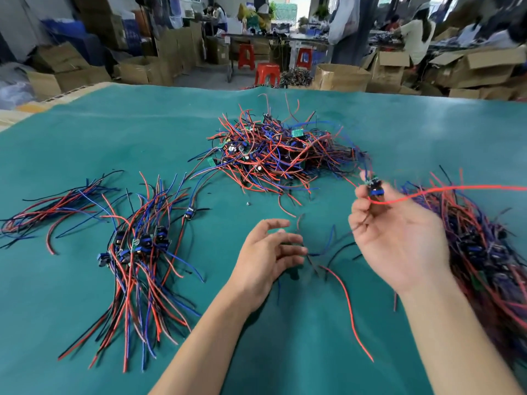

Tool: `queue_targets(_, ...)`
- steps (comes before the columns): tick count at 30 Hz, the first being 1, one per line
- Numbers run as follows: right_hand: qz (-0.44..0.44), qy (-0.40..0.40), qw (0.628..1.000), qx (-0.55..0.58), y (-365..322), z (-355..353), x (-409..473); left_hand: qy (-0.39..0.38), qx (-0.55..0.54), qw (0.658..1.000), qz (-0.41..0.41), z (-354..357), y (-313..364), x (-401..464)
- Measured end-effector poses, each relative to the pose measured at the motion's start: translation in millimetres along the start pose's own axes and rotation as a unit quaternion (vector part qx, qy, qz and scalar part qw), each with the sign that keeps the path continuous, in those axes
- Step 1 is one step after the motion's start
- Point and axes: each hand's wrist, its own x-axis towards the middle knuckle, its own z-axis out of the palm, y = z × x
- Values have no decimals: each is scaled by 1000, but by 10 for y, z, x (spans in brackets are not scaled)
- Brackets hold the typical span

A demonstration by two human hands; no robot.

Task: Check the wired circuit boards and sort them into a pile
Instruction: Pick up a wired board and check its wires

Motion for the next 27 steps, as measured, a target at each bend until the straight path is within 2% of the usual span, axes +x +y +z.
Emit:
queue_targets(2,19,-7,998,51,9,-61,38,10,-24,1000,-2,-22,8,14)
queue_targets(4,41,-15,999,30,104,-78,62,-8,3,1000,-1,-18,8,12)
queue_targets(8,57,-13,977,-207,467,-52,77,-84,66,994,12,6,5,-31)
queue_targets(10,39,9,962,-269,589,-60,87,-86,85,992,25,5,1,-44)
queue_targets(16,19,16,962,-273,714,-76,108,-70,148,983,83,13,-56,-71)
queue_targets(22,-20,17,933,-359,651,-87,100,-23,195,976,94,8,-58,-54)
queue_targets(27,-54,56,930,-358,566,-161,123,-65,195,976,73,6,-42,-67)
